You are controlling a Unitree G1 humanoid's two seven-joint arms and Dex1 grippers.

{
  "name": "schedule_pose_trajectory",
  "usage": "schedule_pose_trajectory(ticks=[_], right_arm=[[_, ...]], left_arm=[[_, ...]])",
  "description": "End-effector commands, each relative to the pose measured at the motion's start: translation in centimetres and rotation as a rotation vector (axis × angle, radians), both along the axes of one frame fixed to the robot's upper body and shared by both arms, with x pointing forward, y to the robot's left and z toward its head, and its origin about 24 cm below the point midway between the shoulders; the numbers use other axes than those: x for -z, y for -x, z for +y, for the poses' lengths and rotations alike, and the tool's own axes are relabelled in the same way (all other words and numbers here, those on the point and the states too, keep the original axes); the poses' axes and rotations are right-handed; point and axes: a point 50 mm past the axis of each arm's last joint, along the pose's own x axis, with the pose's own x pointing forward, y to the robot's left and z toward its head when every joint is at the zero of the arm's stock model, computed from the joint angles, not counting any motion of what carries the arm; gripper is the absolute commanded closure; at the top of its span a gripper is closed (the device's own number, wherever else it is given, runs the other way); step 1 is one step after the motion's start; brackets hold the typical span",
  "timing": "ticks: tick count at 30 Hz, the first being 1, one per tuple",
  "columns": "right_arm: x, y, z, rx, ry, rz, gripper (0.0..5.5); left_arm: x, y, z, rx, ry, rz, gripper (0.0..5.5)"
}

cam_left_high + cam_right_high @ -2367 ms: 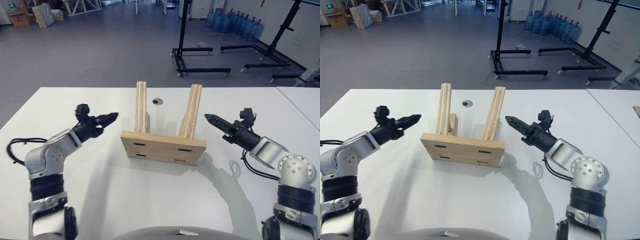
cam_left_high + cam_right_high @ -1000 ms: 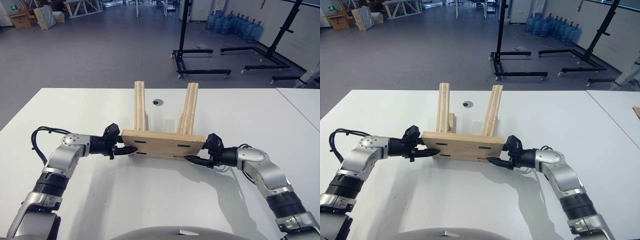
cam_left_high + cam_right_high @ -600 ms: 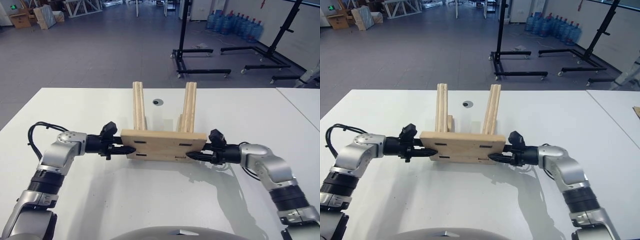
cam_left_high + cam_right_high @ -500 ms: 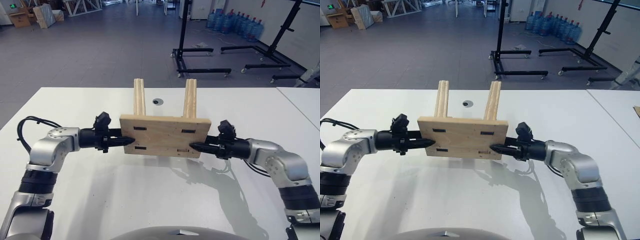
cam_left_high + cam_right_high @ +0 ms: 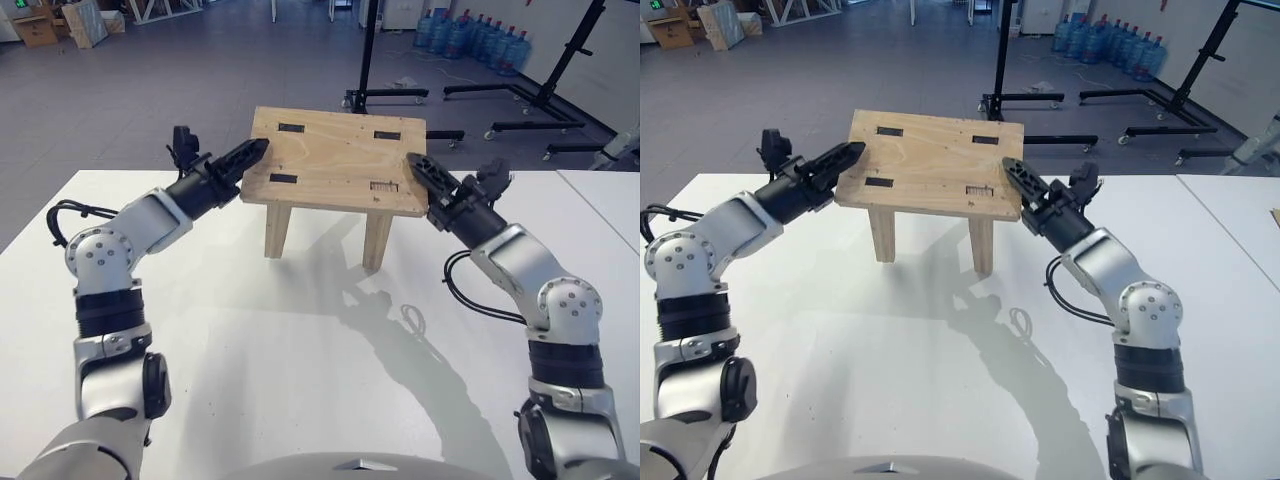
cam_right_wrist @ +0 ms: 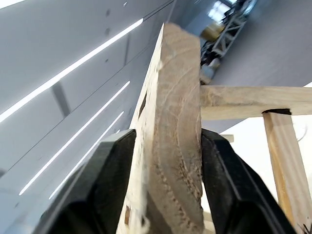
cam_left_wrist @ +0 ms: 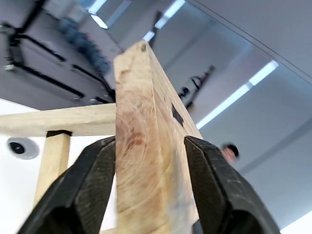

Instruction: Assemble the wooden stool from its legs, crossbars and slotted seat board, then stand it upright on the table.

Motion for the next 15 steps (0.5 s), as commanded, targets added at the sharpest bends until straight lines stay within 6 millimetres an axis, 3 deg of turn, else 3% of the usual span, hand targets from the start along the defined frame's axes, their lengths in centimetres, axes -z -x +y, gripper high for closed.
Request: schedule_pose_trajectory(ticks=[1, 6, 12, 15], right_arm=[[-2.4, -1.1, 0.2, 0.052, -0.029, -0.058, 2.60], [1.3, -2.9, -3.7, 0.272, 0.008, 0.083, 2.54], [3.3, -2.3, -4.1, 0.371, 0.071, 0.137, 2.54], [3.1, -1.6, -5.2, 0.507, 0.335, 0.040, 2.54]], left_arm=[[-2.0, -1.0, -1.4, -0.022, 0.115, 0.025, 2.53], [1.0, -2.0, 0.0, -0.172, 0.204, 0.169, 1.75], [2.4, -2.4, 1.1, -0.346, 0.170, 0.228, 0.96], [1.6, -1.9, 3.4, -0.587, -0.138, 0.035, 0.92]])
